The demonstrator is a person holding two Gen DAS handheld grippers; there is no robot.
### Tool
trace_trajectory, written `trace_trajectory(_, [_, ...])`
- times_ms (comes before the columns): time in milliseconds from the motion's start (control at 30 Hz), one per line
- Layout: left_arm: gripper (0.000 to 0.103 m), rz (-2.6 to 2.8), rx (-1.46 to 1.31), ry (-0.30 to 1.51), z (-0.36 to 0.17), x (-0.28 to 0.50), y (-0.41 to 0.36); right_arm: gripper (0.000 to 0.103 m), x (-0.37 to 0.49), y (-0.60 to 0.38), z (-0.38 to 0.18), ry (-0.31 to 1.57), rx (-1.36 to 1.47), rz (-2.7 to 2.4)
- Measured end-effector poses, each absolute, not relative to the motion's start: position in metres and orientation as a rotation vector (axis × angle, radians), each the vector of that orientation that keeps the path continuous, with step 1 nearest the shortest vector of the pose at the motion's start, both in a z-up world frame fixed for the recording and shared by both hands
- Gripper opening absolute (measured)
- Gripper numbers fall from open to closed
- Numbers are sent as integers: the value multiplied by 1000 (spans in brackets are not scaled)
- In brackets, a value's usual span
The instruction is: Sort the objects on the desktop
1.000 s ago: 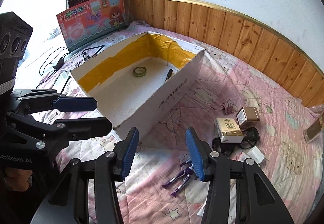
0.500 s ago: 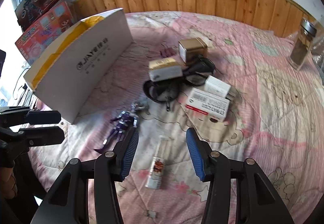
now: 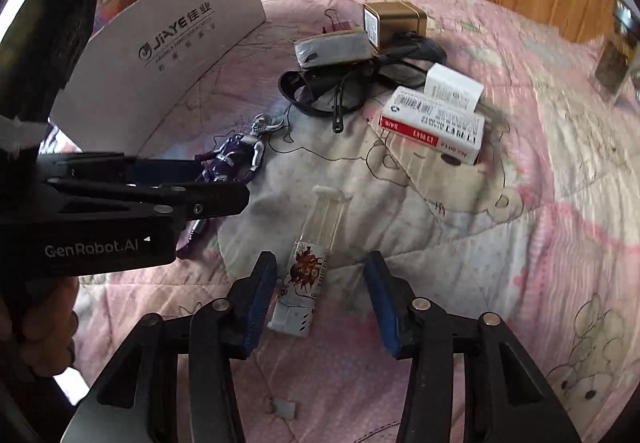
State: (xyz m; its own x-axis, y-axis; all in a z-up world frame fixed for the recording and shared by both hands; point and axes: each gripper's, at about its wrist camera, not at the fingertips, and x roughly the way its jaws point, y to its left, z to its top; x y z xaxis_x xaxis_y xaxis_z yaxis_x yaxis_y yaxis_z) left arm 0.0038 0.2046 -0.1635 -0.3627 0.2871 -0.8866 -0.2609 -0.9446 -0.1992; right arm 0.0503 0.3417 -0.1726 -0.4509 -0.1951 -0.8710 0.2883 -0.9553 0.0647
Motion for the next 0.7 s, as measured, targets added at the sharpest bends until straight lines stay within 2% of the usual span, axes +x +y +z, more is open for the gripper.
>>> trace_trajectory(67, [47,2367,-1515,12,-163,5,207,21,51,341,-173,207,1429,-2493])
trace_trajectory(100, [46,2369,-1508,13,-162,5,207,20,50,344,-173,191,1422,-2499])
trace_trajectory(400, [44,2356,-1468,-160,-144,2,192,20,46,369,-153,-67,1414,-2530])
trace_trajectory(700, [44,2361,-1384,-223,-109,14,183,20,53,357,-129,-62,1371,-2568])
